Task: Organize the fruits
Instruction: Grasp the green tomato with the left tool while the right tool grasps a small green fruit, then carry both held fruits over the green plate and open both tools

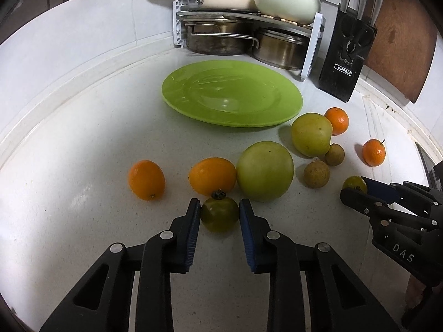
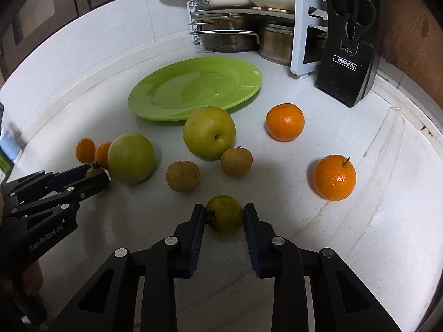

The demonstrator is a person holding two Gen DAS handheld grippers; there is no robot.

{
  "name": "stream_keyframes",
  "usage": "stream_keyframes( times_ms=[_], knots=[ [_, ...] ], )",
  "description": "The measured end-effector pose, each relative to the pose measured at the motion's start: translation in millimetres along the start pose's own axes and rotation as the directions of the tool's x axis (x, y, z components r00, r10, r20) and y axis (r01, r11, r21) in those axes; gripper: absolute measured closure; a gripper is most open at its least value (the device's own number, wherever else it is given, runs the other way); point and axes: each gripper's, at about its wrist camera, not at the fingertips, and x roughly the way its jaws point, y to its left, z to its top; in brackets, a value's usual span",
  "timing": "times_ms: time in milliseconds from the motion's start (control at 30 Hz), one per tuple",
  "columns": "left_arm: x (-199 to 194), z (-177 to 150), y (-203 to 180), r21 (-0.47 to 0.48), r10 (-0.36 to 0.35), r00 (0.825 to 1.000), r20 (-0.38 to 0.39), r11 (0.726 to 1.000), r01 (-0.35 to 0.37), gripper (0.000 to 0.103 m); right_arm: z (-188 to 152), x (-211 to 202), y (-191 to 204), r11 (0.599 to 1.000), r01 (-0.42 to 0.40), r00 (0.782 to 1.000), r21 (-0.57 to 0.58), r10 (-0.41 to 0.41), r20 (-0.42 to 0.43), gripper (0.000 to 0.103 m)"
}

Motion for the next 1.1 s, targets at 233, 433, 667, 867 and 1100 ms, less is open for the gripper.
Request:
stream_keyframes(
  times_ms=[233,433,667,867,1100],
  knots=[
    [-12,4,1,0.001,-0.007,1.0,0.027,1.0,0.007,0.074,6,-8,5,1.0,-0.018,0.999,-0.014,0.018,0.028,0.073],
    [-25,14,2,0.035,0.004,0.999,0.042,0.999,-0.005,0.074,18,-17,12,0.999,-0.034,0.997,-0.04,0.036,0.066,0.073],
    [-35,36,8,0.05,0.001,0.996,0.092,0.999,-0.006,0.074,39,-26,20,0.997,-0.066,0.991,-0.05,0.071,0.109,0.073],
    [-34,61,14,0.048,-0.021,0.993,0.119,0.999,0.016,0.074,67,-23,26,0.996,-0.074,0.985,-0.055,0.081,0.153,0.073],
    [-22,89,18,0.071,-0.018,0.99,0.138,0.997,0.009,0.074,99,-14,34,0.995,-0.067,0.98,-0.074,0.08,0.185,0.073]
  ],
)
